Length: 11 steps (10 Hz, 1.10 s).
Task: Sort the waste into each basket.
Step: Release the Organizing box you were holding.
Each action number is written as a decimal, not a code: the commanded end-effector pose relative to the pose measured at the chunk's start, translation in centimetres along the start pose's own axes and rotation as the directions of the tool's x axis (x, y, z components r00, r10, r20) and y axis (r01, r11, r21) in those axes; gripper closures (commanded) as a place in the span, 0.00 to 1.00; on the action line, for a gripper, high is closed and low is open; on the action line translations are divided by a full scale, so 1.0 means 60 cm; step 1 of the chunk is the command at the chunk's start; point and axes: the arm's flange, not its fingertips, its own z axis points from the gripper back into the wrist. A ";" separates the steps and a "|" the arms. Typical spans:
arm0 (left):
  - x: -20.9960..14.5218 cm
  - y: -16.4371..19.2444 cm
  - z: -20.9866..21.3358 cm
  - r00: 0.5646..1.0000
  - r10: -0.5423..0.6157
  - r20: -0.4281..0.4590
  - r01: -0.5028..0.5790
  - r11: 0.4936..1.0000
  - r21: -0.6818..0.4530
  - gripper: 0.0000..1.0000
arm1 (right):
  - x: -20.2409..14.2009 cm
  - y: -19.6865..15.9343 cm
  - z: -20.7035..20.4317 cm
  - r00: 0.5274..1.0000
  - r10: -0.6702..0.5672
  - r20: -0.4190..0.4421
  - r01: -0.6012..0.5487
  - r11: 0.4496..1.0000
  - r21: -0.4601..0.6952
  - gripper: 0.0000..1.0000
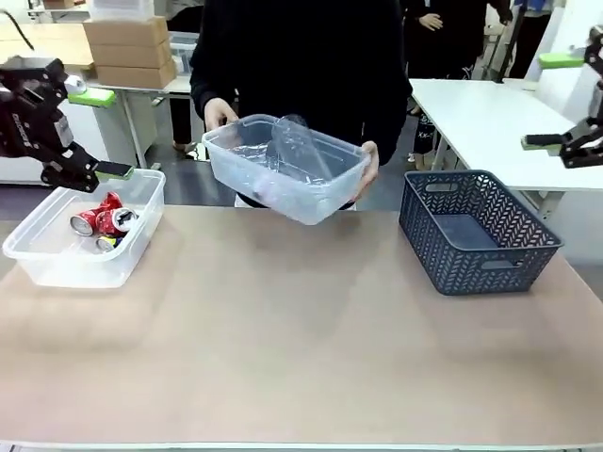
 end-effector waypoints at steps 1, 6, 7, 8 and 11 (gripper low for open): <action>-0.004 -0.034 -0.014 0.997 -0.062 -0.041 0.064 0.996 0.067 0.00 | -0.015 0.014 -0.012 0.999 0.018 -0.030 -0.018 1.000 0.002 0.02; -0.004 -0.034 -0.014 0.997 -0.062 -0.041 0.064 0.996 0.067 0.00 | -0.015 0.014 -0.012 0.999 0.018 -0.030 -0.018 1.000 0.002 0.02; -0.004 -0.034 -0.014 0.997 -0.062 -0.041 0.064 0.996 0.067 0.00 | -0.015 0.014 -0.012 0.999 0.018 -0.030 -0.018 1.000 0.002 0.02; -0.004 -0.034 -0.014 0.997 -0.062 -0.041 0.064 0.996 0.067 0.00 | -0.015 0.014 -0.012 0.999 0.018 -0.030 -0.018 1.000 0.002 0.02; -0.004 -0.034 -0.014 0.997 -0.062 -0.041 0.064 0.996 0.067 0.00 | -0.015 0.014 -0.012 0.999 0.018 -0.030 -0.018 1.000 0.002 0.02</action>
